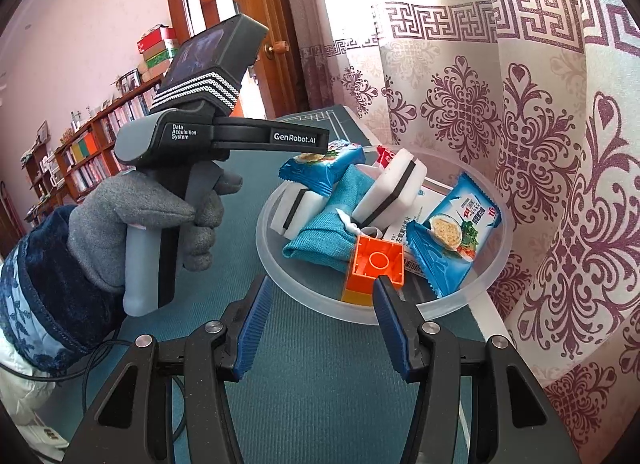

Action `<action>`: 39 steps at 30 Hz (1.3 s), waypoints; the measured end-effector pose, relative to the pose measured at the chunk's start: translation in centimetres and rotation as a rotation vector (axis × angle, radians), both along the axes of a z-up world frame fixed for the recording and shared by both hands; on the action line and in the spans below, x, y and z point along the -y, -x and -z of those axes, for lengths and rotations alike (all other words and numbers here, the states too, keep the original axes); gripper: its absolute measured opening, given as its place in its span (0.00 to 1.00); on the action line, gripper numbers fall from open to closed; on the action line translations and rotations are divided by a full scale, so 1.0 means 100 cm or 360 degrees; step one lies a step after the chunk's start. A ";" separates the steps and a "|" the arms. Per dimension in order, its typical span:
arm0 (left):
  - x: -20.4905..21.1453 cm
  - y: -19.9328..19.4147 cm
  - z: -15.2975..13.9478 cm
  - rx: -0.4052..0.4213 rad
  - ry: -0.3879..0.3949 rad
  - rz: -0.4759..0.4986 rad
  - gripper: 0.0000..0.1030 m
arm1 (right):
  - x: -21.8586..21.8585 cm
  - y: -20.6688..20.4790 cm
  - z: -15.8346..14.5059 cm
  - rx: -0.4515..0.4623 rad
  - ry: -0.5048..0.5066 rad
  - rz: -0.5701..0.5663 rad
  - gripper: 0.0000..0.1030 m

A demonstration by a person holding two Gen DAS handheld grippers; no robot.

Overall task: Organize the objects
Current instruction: 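Carry the cracker packet into the bowl with the left gripper and open it, then withdraw the left gripper from the bowl toward the white medicine bag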

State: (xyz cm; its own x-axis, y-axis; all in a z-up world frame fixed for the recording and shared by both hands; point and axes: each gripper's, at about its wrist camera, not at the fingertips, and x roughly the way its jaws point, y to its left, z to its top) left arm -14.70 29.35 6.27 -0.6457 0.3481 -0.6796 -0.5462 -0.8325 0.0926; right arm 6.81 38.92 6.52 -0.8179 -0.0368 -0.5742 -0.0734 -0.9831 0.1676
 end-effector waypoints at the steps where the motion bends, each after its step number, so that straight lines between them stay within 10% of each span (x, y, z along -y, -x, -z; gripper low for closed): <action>1: -0.004 -0.004 0.004 0.0010 0.0032 0.0028 0.86 | 0.000 0.000 0.000 -0.0001 0.0001 0.0001 0.53; 39: 0.121 -0.046 -0.008 0.0035 -0.0162 -0.0223 0.96 | 0.039 0.004 -0.003 -0.0048 -0.0158 -0.0046 0.53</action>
